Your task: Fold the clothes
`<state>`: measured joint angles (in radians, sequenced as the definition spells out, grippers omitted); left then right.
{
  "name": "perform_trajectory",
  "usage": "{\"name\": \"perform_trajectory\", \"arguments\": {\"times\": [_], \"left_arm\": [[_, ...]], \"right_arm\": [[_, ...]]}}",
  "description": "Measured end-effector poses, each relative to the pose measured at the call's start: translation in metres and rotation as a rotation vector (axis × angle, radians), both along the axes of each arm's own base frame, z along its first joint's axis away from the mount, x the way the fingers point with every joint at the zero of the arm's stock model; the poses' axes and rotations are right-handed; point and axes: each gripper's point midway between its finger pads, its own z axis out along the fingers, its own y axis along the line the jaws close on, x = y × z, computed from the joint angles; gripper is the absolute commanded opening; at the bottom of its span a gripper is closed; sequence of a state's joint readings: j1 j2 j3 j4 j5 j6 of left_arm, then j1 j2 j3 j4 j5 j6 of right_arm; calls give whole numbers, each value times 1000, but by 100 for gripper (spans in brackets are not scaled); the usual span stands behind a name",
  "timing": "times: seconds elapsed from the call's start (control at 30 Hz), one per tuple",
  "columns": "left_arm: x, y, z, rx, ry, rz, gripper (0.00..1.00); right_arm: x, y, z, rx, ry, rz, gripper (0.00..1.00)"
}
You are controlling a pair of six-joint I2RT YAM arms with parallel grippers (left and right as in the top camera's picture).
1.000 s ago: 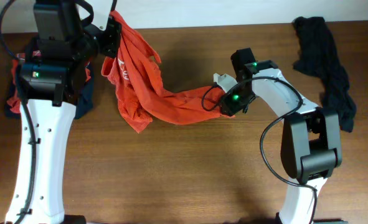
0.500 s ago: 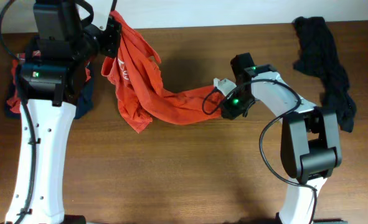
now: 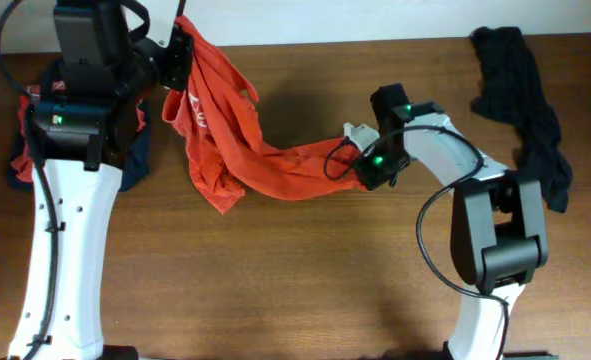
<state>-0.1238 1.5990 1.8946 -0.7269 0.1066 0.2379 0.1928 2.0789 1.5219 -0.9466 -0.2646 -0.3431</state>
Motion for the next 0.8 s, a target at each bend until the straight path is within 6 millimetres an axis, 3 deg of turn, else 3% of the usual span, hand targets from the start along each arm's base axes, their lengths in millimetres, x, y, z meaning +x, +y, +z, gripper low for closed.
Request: {"name": "perform_trajectory", "arguments": {"times": [0.13,0.3,0.4,0.57,0.67,0.7,0.8], "left_arm": [[5,10,8,-3,-33,68,1],[6,25,19,11,-73,154,1],[-4,34,35,18,-114,196,1],[-33,45,73,8,-204,238,1],[-57,54,100,-1,-273,273,1],[-70,59,113,-5,-307,294,1],[-101,69,138,-24,-373,336,1]], "right_arm": [[12,-5,49,43,20,-60,4],[34,-32,164,62,-103,-159,4],[32,-50,234,65,-224,-214,4],[15,-74,336,88,-477,-333,4],[-2,-86,382,123,-603,-420,4],[-16,-95,404,135,-666,-464,4],[-47,-112,439,138,-772,-536,4]]}}
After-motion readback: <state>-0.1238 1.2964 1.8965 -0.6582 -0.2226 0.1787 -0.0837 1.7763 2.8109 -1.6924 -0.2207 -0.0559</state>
